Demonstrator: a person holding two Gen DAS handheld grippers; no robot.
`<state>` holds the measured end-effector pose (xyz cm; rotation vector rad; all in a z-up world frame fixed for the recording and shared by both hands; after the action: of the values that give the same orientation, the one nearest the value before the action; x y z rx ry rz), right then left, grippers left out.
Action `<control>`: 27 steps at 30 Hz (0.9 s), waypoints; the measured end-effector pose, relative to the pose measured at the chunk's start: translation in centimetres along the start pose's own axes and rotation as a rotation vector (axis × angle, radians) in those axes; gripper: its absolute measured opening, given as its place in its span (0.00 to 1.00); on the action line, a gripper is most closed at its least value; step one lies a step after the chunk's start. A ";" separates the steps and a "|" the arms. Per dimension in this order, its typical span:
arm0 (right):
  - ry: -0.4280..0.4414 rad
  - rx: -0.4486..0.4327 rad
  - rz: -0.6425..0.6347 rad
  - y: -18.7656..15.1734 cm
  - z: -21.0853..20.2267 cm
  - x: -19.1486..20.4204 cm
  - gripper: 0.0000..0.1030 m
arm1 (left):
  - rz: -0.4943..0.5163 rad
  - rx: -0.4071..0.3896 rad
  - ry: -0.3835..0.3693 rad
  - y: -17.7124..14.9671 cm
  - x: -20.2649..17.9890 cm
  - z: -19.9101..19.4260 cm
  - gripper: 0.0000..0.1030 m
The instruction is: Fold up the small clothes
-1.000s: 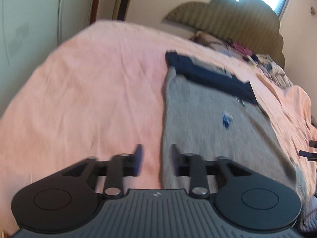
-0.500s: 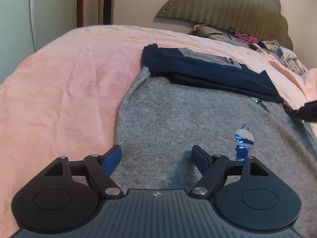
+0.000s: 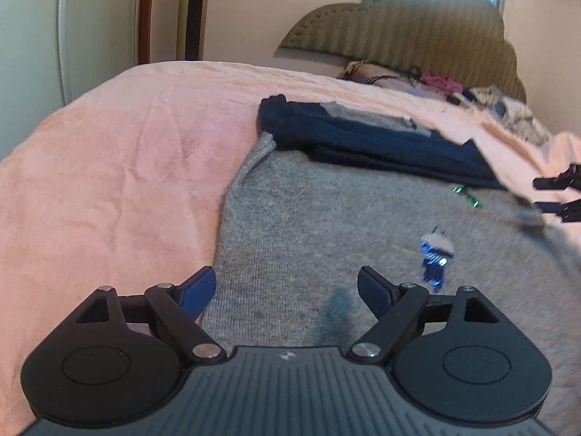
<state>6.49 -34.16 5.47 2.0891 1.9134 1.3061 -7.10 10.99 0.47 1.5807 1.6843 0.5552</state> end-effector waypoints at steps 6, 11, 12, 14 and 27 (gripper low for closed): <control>0.012 -0.030 -0.008 3.7 2.6 1.8 0.66 | -0.080 -0.038 -0.040 5.8 0.9 3.0 0.83; -0.068 -0.001 0.007 7.1 8.9 1.7 0.70 | -0.138 -0.032 0.024 12.7 4.0 11.4 0.83; -0.073 0.001 0.013 7.7 9.8 1.7 0.70 | -0.144 -0.030 0.041 13.9 4.4 13.0 0.83; -0.049 0.004 0.022 8.6 11.5 1.9 0.70 | -0.194 0.010 0.008 15.5 5.4 15.9 0.83; -0.151 0.002 -0.046 10.7 14.1 0.8 0.12 | 0.023 0.038 0.116 15.2 2.3 19.7 0.05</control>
<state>23.21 -29.17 2.43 2.0657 1.8887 1.1035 17.83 11.93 -0.99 1.6239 1.7738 0.6404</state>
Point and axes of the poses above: each gripper's, at about its wrist camera, not at the fingertips, and z roughly the way its jaws point, x to its left, y to its top, the point moved 4 cm from there along z, roughly the way its jaws point, and after that the axes turned 6 degrees about -y, right-handed, at the moved point
